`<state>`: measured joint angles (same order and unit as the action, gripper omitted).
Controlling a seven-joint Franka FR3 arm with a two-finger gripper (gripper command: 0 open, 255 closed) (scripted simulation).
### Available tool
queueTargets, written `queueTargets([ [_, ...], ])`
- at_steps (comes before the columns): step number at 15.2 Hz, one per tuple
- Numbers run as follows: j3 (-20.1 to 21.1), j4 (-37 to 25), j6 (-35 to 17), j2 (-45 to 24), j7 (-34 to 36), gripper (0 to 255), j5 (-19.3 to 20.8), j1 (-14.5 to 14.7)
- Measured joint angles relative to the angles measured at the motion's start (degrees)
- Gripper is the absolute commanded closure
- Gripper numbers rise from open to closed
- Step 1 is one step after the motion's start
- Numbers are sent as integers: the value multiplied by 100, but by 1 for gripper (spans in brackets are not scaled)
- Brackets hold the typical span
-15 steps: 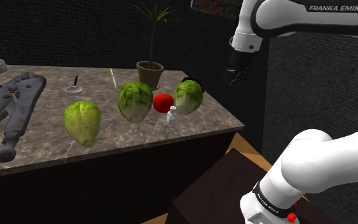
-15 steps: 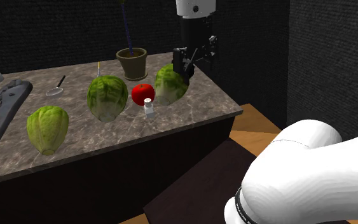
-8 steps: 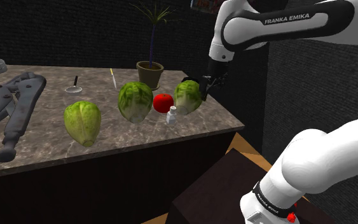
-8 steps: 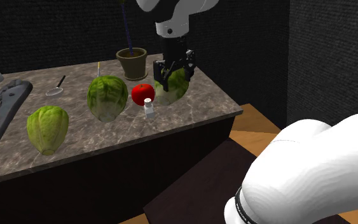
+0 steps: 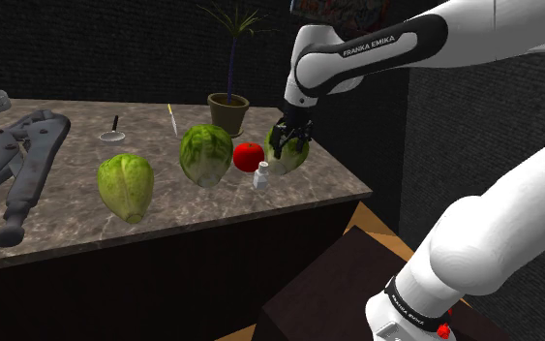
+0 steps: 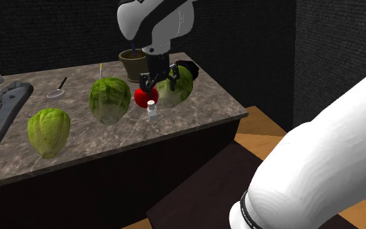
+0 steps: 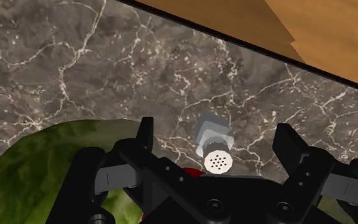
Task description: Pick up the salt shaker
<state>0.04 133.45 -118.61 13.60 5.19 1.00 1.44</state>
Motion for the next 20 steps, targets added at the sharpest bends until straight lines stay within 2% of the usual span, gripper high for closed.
queueTargets([
  [5,45,-648,-556,-1097,143,0,-97,42],
  [13,67,-533,-1133,-1536,196,0,-112,63],
  [14,66,-500,-1173,-1543,195,255,-112,63],
  [20,61,-466,-1218,-1543,187,255,-111,57],
])
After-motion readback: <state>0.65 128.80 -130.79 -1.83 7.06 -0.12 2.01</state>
